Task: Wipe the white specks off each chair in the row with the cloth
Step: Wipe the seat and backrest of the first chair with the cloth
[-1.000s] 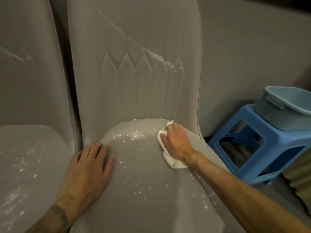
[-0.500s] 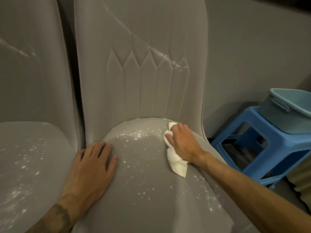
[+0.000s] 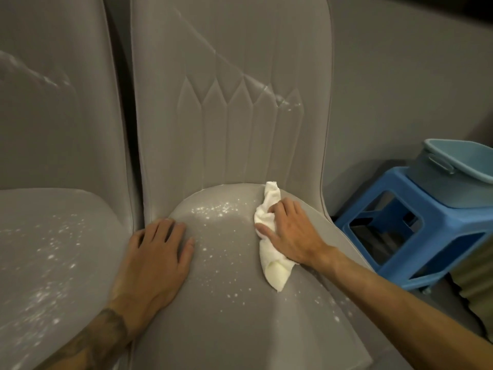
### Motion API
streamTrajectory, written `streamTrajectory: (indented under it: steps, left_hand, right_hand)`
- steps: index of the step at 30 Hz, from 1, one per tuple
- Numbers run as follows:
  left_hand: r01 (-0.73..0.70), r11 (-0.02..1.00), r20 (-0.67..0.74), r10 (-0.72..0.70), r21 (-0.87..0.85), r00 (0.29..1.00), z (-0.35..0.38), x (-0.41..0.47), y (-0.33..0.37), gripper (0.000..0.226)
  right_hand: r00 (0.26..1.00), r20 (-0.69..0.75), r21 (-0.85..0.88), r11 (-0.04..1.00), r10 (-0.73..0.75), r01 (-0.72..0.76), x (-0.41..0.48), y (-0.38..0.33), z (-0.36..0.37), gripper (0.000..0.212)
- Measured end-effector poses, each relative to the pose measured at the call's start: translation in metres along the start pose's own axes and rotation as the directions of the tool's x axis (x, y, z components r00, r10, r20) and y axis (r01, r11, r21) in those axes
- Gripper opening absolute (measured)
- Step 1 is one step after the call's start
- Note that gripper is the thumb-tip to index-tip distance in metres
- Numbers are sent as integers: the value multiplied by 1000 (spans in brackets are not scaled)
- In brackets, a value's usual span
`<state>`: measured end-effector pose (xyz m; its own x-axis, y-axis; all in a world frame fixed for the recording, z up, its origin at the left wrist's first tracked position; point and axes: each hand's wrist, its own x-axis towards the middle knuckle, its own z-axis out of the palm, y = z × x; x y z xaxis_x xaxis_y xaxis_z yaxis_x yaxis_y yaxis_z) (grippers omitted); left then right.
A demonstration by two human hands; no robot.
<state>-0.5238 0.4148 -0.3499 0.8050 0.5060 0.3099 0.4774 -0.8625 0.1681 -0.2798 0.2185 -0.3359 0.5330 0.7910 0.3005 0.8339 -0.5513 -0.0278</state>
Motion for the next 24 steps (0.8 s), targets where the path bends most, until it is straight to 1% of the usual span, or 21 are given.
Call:
streamTrajectory:
  steps: [5,7,11,13,14,15,16,17,18,19,21,22,24]
  left_hand:
    - [0,1000,21,0,-2,1000,0,-1,-1,50]
    - [6,1000,21,-6,-8,1000,-2,-2,1,50]
    - [21,999,26,-20,-50,999,-4,-1,2,52]
    - [27,998,19,-26,-62,999,-3,-1,3,53]
    - [28,998,22,-27,-61,999,-3,-2,4,54]
    - [34,998,29,-32,-56,999,-3,-3,3,55]
    - [33,998,38,-32,-48,999,-2,-3,2,56]
    - [28,999,47,-26,-39,999,-1,-2,1,56]
    - [26,999,59,-24,-32,998,1,-2,0,57]
    - [29,999,69,-28,-26,997,2,-2,-1,57]
    - [40,999,71,-39,-23,997,1,-2,0,57]
    - [45,999,67,-43,-24,997,1,-2,1,58]
    - [51,998,71,-49,-23,996,0,-1,2,59]
  right_hand:
    - [996,-92,-55,998,21,-26,22,7,8,36]
    - [991,-94,-36,995,94,-98,37,13,11,26]
    - [992,-58,-59,992,111,-115,57,20,15,24]
    - [989,-67,-19,991,129,-130,64,25,6,27]
    - [985,-106,34,990,138,-135,69,28,-3,28]
    - [973,-190,81,990,130,-117,75,31,-15,28]
    - [951,-289,93,992,112,-88,81,34,-28,28]
    - [927,-365,73,995,89,-66,87,38,-42,28]
    - [910,-410,54,997,68,-50,90,41,-53,27]
    - [906,-419,46,998,56,-40,90,43,-61,27]
    - [933,-359,48,999,11,7,81,43,-65,24]
    - [953,-299,42,997,-42,57,73,41,-61,22]
    - [977,-133,44,984,-168,175,53,33,-43,18]
